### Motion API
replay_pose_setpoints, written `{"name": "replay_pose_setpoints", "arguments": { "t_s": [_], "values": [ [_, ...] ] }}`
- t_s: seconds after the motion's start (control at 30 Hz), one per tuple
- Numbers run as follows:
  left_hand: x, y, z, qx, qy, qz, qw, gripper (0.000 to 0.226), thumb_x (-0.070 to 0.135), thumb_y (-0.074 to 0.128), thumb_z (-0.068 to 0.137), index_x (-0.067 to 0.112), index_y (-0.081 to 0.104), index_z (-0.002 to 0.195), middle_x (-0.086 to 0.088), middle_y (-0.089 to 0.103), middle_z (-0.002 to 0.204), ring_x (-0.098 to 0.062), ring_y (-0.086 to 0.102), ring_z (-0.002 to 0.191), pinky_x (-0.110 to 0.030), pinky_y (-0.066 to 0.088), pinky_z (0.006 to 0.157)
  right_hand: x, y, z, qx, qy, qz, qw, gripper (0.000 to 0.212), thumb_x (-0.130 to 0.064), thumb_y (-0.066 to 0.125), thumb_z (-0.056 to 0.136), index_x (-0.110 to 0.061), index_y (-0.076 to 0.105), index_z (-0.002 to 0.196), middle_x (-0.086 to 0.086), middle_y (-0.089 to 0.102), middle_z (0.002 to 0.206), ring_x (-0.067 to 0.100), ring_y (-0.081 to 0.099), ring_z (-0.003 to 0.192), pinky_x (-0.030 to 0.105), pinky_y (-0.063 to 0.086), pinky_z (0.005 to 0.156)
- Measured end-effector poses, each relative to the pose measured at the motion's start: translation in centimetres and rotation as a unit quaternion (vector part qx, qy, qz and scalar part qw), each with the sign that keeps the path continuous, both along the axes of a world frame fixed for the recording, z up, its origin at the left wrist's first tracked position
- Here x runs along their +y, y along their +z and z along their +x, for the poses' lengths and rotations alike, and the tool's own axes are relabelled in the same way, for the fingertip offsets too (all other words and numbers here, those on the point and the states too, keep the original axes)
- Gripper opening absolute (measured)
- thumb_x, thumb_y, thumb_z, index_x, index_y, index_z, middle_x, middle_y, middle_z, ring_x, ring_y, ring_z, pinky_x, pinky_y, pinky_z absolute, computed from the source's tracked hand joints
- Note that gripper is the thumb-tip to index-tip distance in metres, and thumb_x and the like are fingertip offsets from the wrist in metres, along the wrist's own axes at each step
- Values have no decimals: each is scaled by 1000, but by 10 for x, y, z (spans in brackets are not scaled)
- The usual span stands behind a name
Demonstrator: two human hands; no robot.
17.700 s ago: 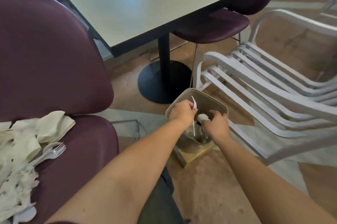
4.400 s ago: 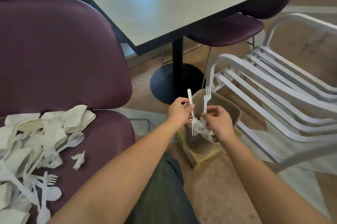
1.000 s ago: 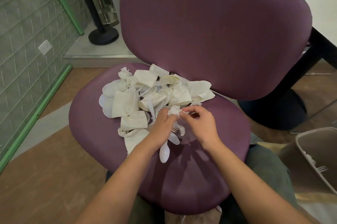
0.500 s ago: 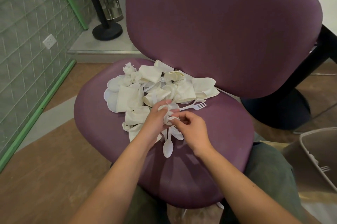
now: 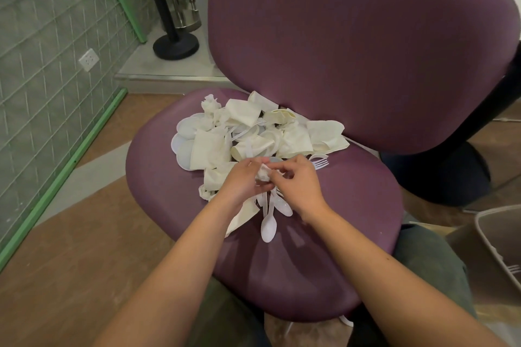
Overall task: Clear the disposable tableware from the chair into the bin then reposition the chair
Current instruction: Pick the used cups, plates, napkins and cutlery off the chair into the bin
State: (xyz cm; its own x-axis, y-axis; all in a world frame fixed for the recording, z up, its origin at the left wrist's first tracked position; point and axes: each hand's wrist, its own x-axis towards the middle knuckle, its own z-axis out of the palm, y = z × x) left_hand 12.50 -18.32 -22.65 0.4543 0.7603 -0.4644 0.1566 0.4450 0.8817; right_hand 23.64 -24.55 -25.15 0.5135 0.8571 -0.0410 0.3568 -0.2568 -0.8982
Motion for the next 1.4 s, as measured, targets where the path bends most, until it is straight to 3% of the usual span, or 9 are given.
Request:
{"name": "replay_pose_setpoints", "arguments": {
  "t_s": [0.2,0.3,0.47,0.63,0.87,1.07,1.2,1.27,1.4],
  "values": [
    [21,12,18,31,21,14,999,30,28,34,105,11,58,113,-8,53,87,-12,51,61,-17,49,53,33,8,40,-222,-56,-59,972,24,-20,53,88,-25,68,107,-3,60,103,23,49,107,35,40,91],
    [29,13,21,86,-9,42,995,36,48,49,97,17,61,112,5,46,78,-9,41,59,-17,38,50,51,3,56,-349,-24,-134,927,32,-32,53,93,-26,61,123,2,58,120,25,45,113,36,32,94],
    [31,5,26,69,-6,41,997,26,30,52,99,19,62,120,2,49,81,-8,40,54,-17,36,51,63,-16,60,-425,36,-217,878,39,-45,51,93,-30,58,129,4,51,124,27,42,114,38,30,96],
    [33,2,25,52,3,45,998,30,10,42,99,20,66,114,-2,57,103,-10,57,66,-14,47,56,61,-23,61,-403,9,-160,901,28,-35,48,95,-26,67,115,3,55,115,27,44,107,38,30,90],
    [24,1,36,-6,23,-3,1000,27,17,40,104,15,58,124,-14,56,129,-31,59,118,-37,57,86,18,-2,45,-99,-35,55,993,9,-27,61,91,-19,66,91,-9,59,98,16,49,102,29,43,87],
    [5,8,54,-74,-8,-66,995,38,35,36,105,7,61,114,-14,68,109,-22,66,88,-29,57,69,-17,3,31,-61,-40,58,996,8,-22,66,89,-20,73,92,-7,59,92,9,50,94,13,40,77],
    [-14,15,69,-100,-71,-68,990,32,32,46,102,5,64,102,-18,71,107,-28,68,100,-44,50,98,-36,12,33,30,-127,96,987,17,-6,66,85,-21,68,92,-12,68,89,2,60,76,12,45,71],
    [-24,15,79,-96,-96,-58,989,28,22,47,100,2,66,105,-22,67,116,-27,67,98,-45,49,100,-49,15,36,-6,-137,106,985,17,-8,66,86,-22,71,95,-9,70,90,1,61,76,11,44,71],
    [-45,18,109,-130,-85,-126,980,31,15,40,96,2,63,112,-11,69,110,-22,67,77,-35,57,70,-77,19,48,-68,-125,114,983,30,-19,72,80,-23,69,109,-6,65,92,10,61,86,15,46,77]
  ]
}}
